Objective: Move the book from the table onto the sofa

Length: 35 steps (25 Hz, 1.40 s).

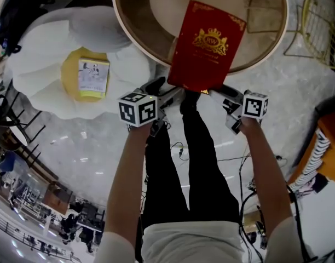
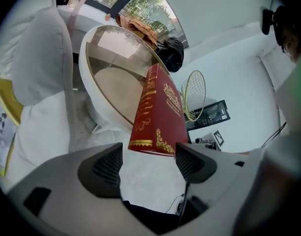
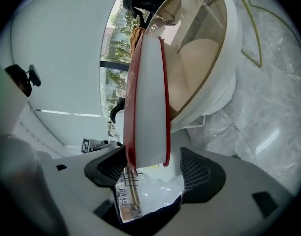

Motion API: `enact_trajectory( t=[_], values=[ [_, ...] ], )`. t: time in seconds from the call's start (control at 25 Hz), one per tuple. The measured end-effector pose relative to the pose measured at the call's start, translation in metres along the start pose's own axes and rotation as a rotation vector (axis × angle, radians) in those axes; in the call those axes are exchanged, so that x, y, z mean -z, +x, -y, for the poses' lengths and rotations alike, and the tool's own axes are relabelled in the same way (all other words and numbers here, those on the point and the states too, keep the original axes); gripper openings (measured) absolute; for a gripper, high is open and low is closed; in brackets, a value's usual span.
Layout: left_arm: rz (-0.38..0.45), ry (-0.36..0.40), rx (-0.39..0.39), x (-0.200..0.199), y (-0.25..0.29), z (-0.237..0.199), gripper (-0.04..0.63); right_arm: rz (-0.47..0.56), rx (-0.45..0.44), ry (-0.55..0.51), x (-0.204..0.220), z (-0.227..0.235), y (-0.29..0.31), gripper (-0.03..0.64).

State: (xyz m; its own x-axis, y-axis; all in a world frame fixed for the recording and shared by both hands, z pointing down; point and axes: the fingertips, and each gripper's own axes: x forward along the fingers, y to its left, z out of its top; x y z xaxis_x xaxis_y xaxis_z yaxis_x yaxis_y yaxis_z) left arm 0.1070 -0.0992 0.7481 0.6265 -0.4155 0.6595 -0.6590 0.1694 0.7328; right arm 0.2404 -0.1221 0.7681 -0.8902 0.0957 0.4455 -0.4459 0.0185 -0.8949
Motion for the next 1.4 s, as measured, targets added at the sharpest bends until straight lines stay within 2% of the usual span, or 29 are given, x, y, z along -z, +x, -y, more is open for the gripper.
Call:
enact_trajectory(
  t=[0.2,0.36,0.44,0.52,0.84,1.4],
  values=[
    [-0.008,-0.042,0.058,-0.004,0.010,-0.003,0.333,-0.021,-0.111,0.040,-0.006,-0.008,0.015,0.342],
    [-0.035,-0.065,0.091,-0.001,0.017,-0.005,0.333,-0.059,-0.144,0.040,-0.003,-0.011,0.025,0.339],
    [-0.029,-0.060,0.107,-0.002,0.017,-0.003,0.316,-0.067,-0.153,0.040,0.000,-0.013,0.027,0.305],
    [-0.025,-0.042,0.112,-0.002,0.016,0.000,0.298,-0.065,-0.155,0.038,0.001,-0.013,0.026,0.296],
    [-0.042,-0.005,0.109,0.010,0.017,0.006,0.298,-0.089,-0.141,-0.014,0.007,-0.014,0.018,0.288],
    [0.031,-0.035,0.103,0.031,-0.016,0.010,0.298,-0.191,-0.124,-0.108,0.025,-0.039,0.022,0.288]
  ],
)
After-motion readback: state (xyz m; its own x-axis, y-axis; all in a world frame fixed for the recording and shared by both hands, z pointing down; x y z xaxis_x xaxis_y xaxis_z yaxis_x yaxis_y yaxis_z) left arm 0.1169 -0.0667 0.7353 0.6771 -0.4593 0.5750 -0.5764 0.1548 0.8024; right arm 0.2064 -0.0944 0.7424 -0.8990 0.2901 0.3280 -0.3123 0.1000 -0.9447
